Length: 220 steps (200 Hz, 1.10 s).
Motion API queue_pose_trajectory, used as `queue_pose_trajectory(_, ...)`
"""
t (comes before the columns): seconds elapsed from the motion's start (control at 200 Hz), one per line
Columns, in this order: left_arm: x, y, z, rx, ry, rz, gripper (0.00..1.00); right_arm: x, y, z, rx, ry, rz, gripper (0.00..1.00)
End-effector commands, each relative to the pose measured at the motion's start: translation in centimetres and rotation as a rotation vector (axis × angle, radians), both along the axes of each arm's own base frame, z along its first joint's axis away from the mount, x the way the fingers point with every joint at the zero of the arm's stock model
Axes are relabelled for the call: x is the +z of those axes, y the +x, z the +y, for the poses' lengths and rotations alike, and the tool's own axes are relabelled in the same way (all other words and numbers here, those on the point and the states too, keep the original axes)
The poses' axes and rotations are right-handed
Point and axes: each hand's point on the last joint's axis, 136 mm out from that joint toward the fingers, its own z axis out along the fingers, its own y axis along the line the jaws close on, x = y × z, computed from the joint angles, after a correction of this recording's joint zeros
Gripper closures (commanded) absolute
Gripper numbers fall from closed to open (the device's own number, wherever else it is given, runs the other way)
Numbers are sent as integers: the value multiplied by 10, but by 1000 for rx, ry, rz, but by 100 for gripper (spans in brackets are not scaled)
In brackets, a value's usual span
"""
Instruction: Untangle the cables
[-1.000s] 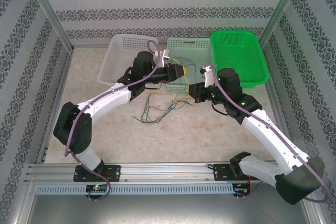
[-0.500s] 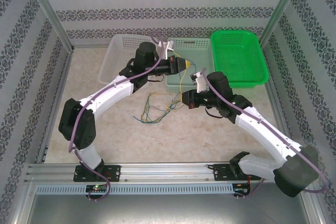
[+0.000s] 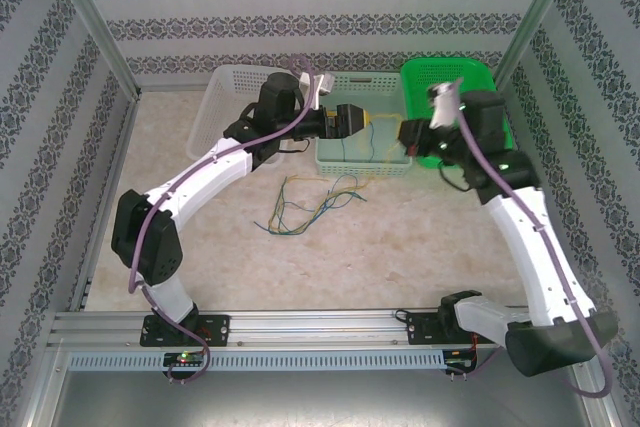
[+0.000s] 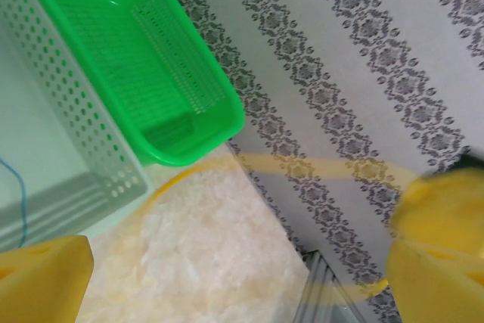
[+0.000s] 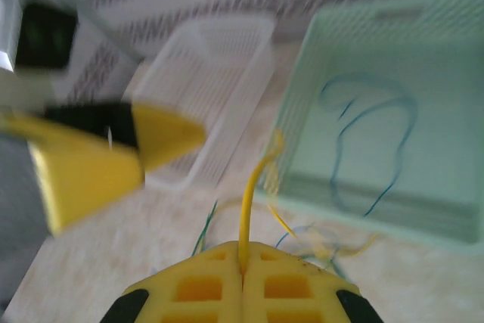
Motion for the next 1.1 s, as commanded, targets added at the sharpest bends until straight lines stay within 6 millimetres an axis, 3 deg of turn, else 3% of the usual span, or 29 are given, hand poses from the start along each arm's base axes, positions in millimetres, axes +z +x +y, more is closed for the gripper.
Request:
queue_pose_trajectory(0.0, 13, -3, 16, 41, 57, -72, 1, -4, 10, -30, -71, -137, 49, 100)
queue_pose_trajectory(0.13, 7, -7, 23, 51, 80, -70, 0, 1, 43, -66, -183, -252, 30, 100)
queue_pose_trajectory(0.29, -3, -10, 35, 84, 106, -59, 0, 7, 81, -92, -254, -345, -22, 100)
queue_pose_trajectory(0.465, -15, -13, 44, 103, 125, -45, 1, -13, 121, -125, -324, -455, 17, 100)
queue_pose_trajectory(0.615, -24, -16, 53, 124, 152, -34, 0, -24, 142, -157, -406, -441, 35, 100)
queue_pose_trajectory(0.794, -32, -16, 64, 158, 168, -22, 0, -31, 155, -171, -422, -437, 34, 100)
queue_pose_trajectory(0.924, -37, -15, 68, 168, 168, -7, 0, -62, 161, -175, -395, -436, 113, 100)
queue_pose_trajectory(0.999, -39, -16, 70, 174, 170, -4, 0, -92, 162, -174, -369, -435, 196, 100)
queue_pose_trajectory(1.094, -41, -17, 73, 179, 184, -6, 0, -138, 162, -179, -360, -441, 313, 93)
